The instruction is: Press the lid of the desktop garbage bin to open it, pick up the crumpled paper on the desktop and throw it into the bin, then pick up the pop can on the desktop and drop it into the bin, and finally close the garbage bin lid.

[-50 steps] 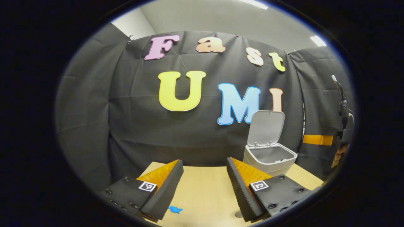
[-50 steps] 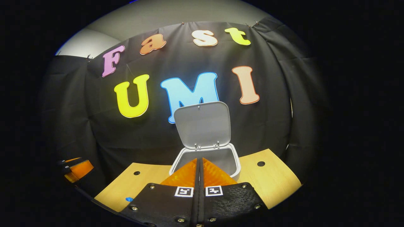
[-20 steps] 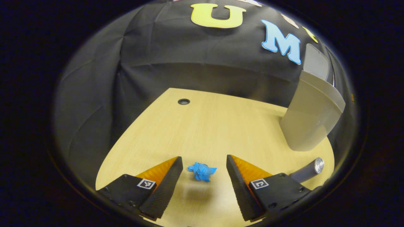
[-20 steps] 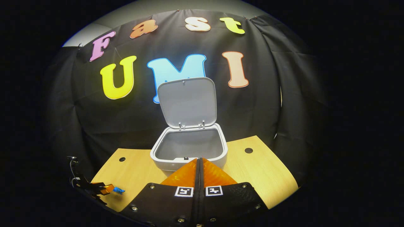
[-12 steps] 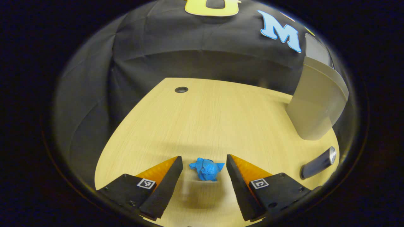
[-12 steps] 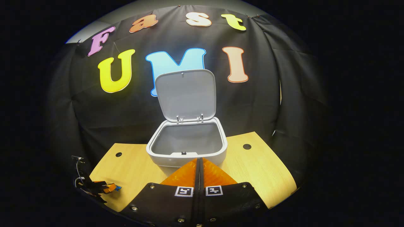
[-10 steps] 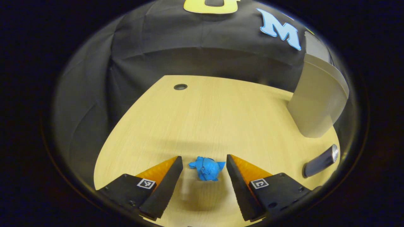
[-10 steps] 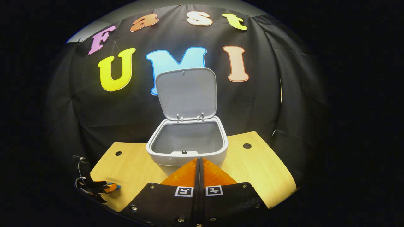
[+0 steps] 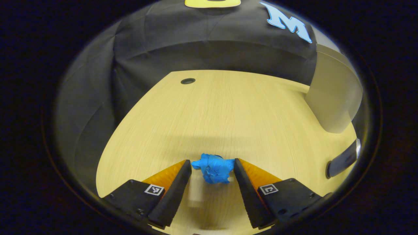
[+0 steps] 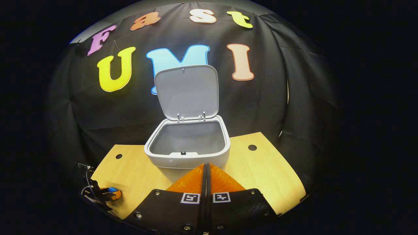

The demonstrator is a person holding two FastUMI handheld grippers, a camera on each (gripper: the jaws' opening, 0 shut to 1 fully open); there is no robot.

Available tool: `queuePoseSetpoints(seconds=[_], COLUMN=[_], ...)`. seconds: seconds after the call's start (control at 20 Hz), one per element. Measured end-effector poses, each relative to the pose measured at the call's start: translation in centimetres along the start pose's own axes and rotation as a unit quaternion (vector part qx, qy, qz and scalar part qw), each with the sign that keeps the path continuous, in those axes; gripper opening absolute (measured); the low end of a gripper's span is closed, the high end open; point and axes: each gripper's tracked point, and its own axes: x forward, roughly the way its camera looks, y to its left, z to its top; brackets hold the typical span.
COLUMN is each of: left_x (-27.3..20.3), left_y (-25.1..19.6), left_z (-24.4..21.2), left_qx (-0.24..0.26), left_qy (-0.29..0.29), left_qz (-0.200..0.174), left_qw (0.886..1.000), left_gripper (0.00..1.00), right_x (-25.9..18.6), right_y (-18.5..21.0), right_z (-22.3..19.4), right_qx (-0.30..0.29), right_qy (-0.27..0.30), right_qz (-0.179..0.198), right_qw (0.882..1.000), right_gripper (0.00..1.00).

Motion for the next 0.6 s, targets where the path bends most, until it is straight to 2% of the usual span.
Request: queuePoseSetpoints(seconds=[0.05, 0.1, 0.25, 0.3, 0.4, 0.45, 0.5, 0.55, 0.6], left_x=[-0.1, 0.0, -0.2, -0.3, -0.6, -0.8, -0.9, -1.2, -1.4], left_y=[0.1, 0.5, 0.0, 0.4, 0.0, -0.3, -0.6, -0.9, -0.6], left_z=[0.3, 0.6, 1.8, 2.2, 3.3, 4.0, 4.6, 5.4, 6.0], left_qx=[-0.008, -0.013, -0.021, -0.017, -0.032, -0.029, -0.024, -0.015, -0.012], left_qy=[-0.008, -0.011, -0.016, -0.016, -0.023, -0.023, -0.017, -0.019, -0.016], left_qz=[0.007, 0.022, 0.032, 0.048, 0.058, 0.06, 0.063, 0.066, 0.08], left_qw=[1.0, 1.0, 0.999, 0.999, 0.998, 0.998, 0.998, 0.998, 0.997], left_gripper=[0.9, 0.9, 0.57, 0.57, 0.31, 0.3, 0.36, 0.3, 0.3], right_x=[0.0, 0.1, 0.0, -0.1, -0.4, -0.6, -0.8, -0.9, -1.0], right_y=[0.2, 0.4, 1.2, 1.3, 1.4, 1.3, 1.1, 0.8, 0.6], right_z=[-0.3, -0.4, -1.0, -1.3, -1.7, -1.8, -1.7, -1.8, -1.8], right_qx=[0.002, 0.002, -0.007, -0.01, -0.012, -0.011, -0.009, -0.008, -0.009], right_qy=[0.002, 0.002, 0.005, 0.007, 0.011, 0.011, 0.01, 0.01, 0.01], right_qz=[0.002, 0.005, 0.012, 0.014, 0.018, 0.017, 0.016, 0.014, 0.012], right_qw=[1.0, 1.0, 1.0, 1.0, 1.0, 1.0, 1.0, 1.0, 1.0], right_gripper=[0.0, 0.0, 0.0, 0.0, 0.0, 0.0, 0.0, 0.0, 0.0])
